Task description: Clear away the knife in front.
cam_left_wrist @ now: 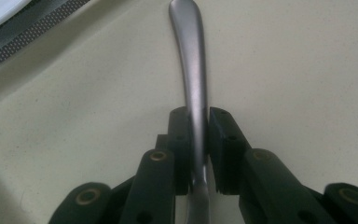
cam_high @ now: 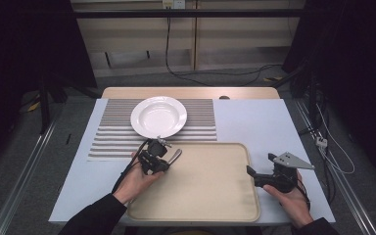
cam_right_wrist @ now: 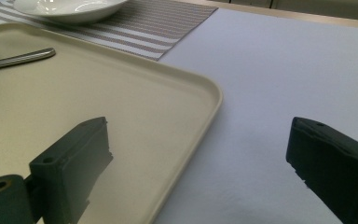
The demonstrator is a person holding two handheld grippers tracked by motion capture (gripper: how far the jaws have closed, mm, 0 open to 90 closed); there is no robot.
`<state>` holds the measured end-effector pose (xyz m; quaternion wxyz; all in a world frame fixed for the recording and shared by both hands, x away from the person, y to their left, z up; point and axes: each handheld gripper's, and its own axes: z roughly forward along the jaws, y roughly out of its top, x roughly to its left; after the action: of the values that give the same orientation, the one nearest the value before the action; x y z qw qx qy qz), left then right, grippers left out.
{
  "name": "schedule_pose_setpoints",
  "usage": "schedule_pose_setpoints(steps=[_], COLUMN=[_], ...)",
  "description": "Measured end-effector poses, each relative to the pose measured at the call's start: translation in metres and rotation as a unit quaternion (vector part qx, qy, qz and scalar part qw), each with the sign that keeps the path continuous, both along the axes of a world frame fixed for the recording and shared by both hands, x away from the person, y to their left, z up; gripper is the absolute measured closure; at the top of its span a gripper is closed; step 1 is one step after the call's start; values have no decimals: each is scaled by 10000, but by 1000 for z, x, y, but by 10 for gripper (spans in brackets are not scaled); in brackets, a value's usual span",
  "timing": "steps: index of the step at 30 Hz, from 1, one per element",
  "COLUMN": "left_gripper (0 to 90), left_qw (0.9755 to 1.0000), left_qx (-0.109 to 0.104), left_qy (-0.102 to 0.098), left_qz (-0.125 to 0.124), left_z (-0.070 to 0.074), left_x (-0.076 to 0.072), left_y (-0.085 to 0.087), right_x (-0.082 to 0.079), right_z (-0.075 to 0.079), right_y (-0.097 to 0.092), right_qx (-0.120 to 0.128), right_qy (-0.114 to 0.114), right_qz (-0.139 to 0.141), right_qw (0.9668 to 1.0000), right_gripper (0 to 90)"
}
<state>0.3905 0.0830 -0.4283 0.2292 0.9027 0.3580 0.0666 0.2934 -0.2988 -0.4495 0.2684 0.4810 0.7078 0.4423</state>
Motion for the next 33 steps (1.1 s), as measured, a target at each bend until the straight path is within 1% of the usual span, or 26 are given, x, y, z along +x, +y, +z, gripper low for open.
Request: schedule_pose_setpoints(steps=[4, 5, 6, 9, 11, 12, 14, 15, 16, 17, 18, 19, 20, 21, 23, 24, 25, 27, 29, 30, 31, 32, 33], left_gripper=[793, 793, 792, 788, 779, 749, 687, 648, 633, 606, 546, 474, 421, 369, 255, 234, 225, 213, 182, 177, 172, 176, 188], left_qw=[9999, 10000, 9999, 9999, 10000, 10000, 9999, 9998, 9998, 9997, 9995, 9992, 9987, 9982, 9978, 9980, 9978, 9970, 9960, 9951, 9939, 9930, 9922], left_qx=[-52, -20, -34, -55, 4, 42, 134, 113, 97, 12, -73, -145, -213, -253, -212, -206, -354, -565, -665, -758, -825, -855, -873], left_qy=[49, 72, 93, 86, 51, -7, -14, -15, -56, -126, -195, -292, -400, -484, -599, -582, -539, -485, -547, -547, -582, -652, -663], left_qz=[71, 65, 80, 78, 55, 72, -80, -134, -186, -215, -237, -242, -236, -236, -177, -154, -170, -193, -241, -313, -450, -481, -598], left_z=[0, 0, 0, 0, 0, 0, 2, 2, 2, 1, 2, 4, 4, 5, 6, 6, 6, 7, 8, 9, 10, 10, 9], left_x=[-2, -2, -3, -6, -8, -9, -8, -9, -9, -9, -8, -8, -7, -6, -5, -3, -2, -1, -2, -4, -5, -7, -9], left_y=[3, 4, 5, 8, 9, 10, 11, 12, 12, 12, 12, 12, 12, 12, 11, 12, 12, 12, 12, 11, 10, 9, 7], right_x=[0, 0, 1, 2, 2, 2, 2, 2, 2, 2, 2, 2, 2, 2, 2, 2, 2, 2, 1, 1, 1, 1, 1], right_z=[0, 0, 0, -1, -1, -1, -1, -1, -1, -1, -1, -1, -1, -1, -1, -1, -1, -1, -1, -1, -1, -1, -1], right_y=[0, 0, 0, 0, 0, 0, 0, 0, 0, 0, 0, 0, 0, 0, 0, 0, 0, 0, 0, 0, -1, 0, 0], right_qx=[-18, -17, -1, 15, 20, 25, 22, 27, 37, 39, 39, 46, 44, 53, 60, 56, 65, 58, 55, 58, 55, 52, 41], right_qy=[-7, -4, 7, 21, 25, 27, 25, 16, 16, 24, 25, 27, 27, 25, 28, 28, 33, 28, 18, 20, 16, 17, 13], right_qz=[17, 22, 20, 38, 56, 61, 63, 68, 72, 71, 74, 74, 64, 67, 68, 67, 67, 63, 57, 53, 55, 52, 59], right_qw=[10000, 10000, 10000, 10000, 10000, 10000, 10000, 10000, 10000, 10000, 10000, 10000, 10000, 10000, 10000, 10000, 10000, 10000, 10000, 10000, 10000, 10000, 10000], right_gripper=[58, 58, 57, 57, 56, 56, 56, 56, 56, 56, 56, 56, 56, 56, 56, 56, 56, 56, 56, 57, 57, 57, 58])
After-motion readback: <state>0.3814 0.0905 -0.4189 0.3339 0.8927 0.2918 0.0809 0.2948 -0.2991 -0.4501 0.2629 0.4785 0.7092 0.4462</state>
